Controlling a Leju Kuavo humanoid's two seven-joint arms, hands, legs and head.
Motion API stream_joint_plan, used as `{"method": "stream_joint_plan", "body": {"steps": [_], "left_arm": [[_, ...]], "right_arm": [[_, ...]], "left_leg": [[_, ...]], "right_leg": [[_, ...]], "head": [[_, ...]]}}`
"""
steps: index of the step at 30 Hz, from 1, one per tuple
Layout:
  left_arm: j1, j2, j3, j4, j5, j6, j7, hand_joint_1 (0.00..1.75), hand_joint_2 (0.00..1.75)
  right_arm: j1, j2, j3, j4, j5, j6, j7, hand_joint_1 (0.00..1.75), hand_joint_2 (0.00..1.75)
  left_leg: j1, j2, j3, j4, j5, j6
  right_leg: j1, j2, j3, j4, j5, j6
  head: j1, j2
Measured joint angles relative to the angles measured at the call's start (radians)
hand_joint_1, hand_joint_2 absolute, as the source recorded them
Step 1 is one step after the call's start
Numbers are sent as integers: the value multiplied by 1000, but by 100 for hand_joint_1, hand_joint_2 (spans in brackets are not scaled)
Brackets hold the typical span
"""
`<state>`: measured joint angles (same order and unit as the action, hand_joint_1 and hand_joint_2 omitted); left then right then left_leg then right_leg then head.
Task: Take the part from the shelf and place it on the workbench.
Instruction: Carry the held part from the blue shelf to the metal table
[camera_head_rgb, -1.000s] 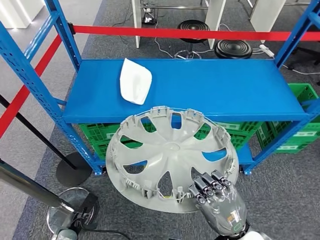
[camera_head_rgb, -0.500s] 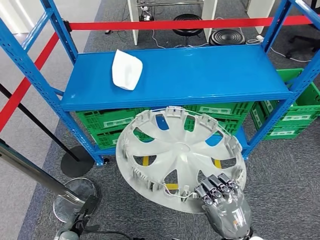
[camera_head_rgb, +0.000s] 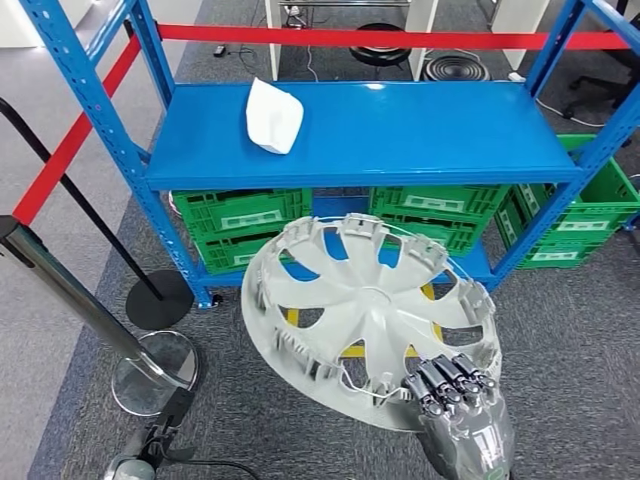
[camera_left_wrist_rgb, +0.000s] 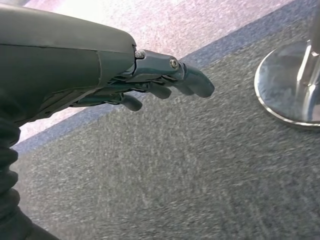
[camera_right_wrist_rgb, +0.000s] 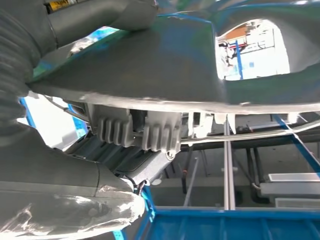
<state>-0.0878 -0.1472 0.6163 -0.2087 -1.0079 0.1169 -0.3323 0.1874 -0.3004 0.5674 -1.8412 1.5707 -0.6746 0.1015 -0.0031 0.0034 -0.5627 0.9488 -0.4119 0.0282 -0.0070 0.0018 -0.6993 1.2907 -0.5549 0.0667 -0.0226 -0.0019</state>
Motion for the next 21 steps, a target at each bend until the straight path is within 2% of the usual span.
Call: {"method": "stream_joint_plan", "body": {"steps": [1, 2, 3, 4, 5, 6, 8, 9, 10, 11, 13, 14, 15, 16, 17, 18, 20, 21], "left_arm": [[0, 0, 0, 0, 0, 0, 0, 0, 175], [0, -1, 1, 0, 0, 0, 0, 0, 175], [0, -1, 1, 0, 1, 0, 0, 0, 175], [0, -1, 1, 0, 1, 0, 0, 0, 175], [0, -1, 1, 0, 1, 0, 0, 0, 175], [1, -1, 2, 0, 2, 1, 0, 0, 175], [3, 0, 2, 0, 2, 1, 0, 0, 175], [5, 0, 2, 0, 2, 1, 0, 0, 175], [6, 1, 2, 0, 3, 1, 0, 0, 175], [7, 1, 2, 0, 3, 1, -1, 0, 175], [7, 0, 2, 0, 2, 1, -4, 0, 175], [7, -1, 2, 0, 2, 1, -6, 0, 175], [7, -1, 2, 0, 2, 1, -7, 0, 175], [7, -1, 2, 0, 2, 2, -8, 0, 175], [7, -1, 3, 0, 2, 2, -8, 0, 175], [6, 0, 3, 0, 2, 3, -9, 0, 175], [5, 2, 3, 0, 1, 4, -10, 0, 175], [3, 2, 3, 0, 1, 4, -10, 0, 175]], "right_arm": [[3, 0, -1, -1, 0, 0, 2, 175, 175], [6, 0, -2, -2, 0, -1, 3, 175, 175], [8, 0, -2, -4, 0, -1, 4, 175, 175], [9, 0, -2, -7, -1, -1, 4, 175, 175], [10, 1, -2, -9, -1, -1, 5, 175, 175], [12, 1, -3, -12, -2, -2, 6, 175, 175], [16, 1, -4, -16, -11, -6, 8, 175, 175], [17, 1, -4, -18, -16, -7, 9, 175, 175], [19, 1, -4, -20, -23, -8, 10, 175, 175], [21, 1, -4, -22, -28, -8, 11, 175, 175], [25, 1, -5, -26, -37, -8, 13, 175, 175], [26, 1, -5, -27, -39, -8, 13, 175, 175], [28, 1, -6, -28, -42, -8, 13, 175, 175], [30, 1, -8, -29, -46, -8, 14, 175, 175], [32, 1, -9, -31, -49, -8, 14, 175, 175], [35, 1, -10, -34, -53, -8, 15, 175, 175], [39, 1, -10, -38, -54, -8, 15, 175, 175], [41, 1, -10, -41, -54, -9, 15, 175, 175]], "left_leg": [[1, 0, -15, 3, 10, -3], [2, 0, -29, 7, 19, -7], [3, 0, -42, 12, 27, -13], [3, -1, -54, 18, 34, -18], [2, -2, -63, 22, 44, -24], [1, -2, -71, 25, 55, -28], [2, -3, -84, 25, 73, -37], [3, -3, -91, 31, 62, -43], [4, -4, -102, 55, 31, -49], [4, -4, -117, 101, -14, -54], [4, -4, -151, 236, -104, -59], [4, -4, -161, 293, -122, -59], [3, -4, -160, 325, -118, -56], [2, -4, -142, 320, -97, -51], [-1, -4, -106, 279, -70, -42], [-6, -4, -57, 211, -50, -30], [-15, -3, 35, 70, -46, -9], [-18, -3, 57, 30, -53, -5]], "right_leg": [[-2, 0, 25, -9, 28, 2], [-4, 0, 68, -53, 59, 5], [-7, 1, 122, -123, 70, 8], [-7, 3, 178, -203, 65, 9], [-6, 4, 216, -264, 53, 7], [-4, 6, 235, -301, 39, 3], [-2, 6, 223, -306, 46, -12], [-3, 5, 212, -302, 54, -20], [-4, 3, 201, -301, 63, -31], [-4, 2, 189, -301, 72, -41], [-1, 1, 163, -301, 90, -53], [1, 1, 150, -300, 99, -56], [3, 1, 139, -300, 108, -58], [6, 2, 128, -300, 116, -58], [8, 3, 118, -300, 124, -58], [10, 3, 112, -300, 131, -57], [14, 3, 103, -299, 141, -51], [14, 1, 99, -299, 147, -46]], "head": [[0, 0], [0, 0], [0, 0], [0, 0], [0, 0], [0, 0], [-1, 0], [-1, 0], [-4, 0], [-5, 0], [-8, 0], [-8, 0], [-8, 0], [-8, 0], [-8, 0], [-8, 0], [-7, 0], [-7, 0]]}}
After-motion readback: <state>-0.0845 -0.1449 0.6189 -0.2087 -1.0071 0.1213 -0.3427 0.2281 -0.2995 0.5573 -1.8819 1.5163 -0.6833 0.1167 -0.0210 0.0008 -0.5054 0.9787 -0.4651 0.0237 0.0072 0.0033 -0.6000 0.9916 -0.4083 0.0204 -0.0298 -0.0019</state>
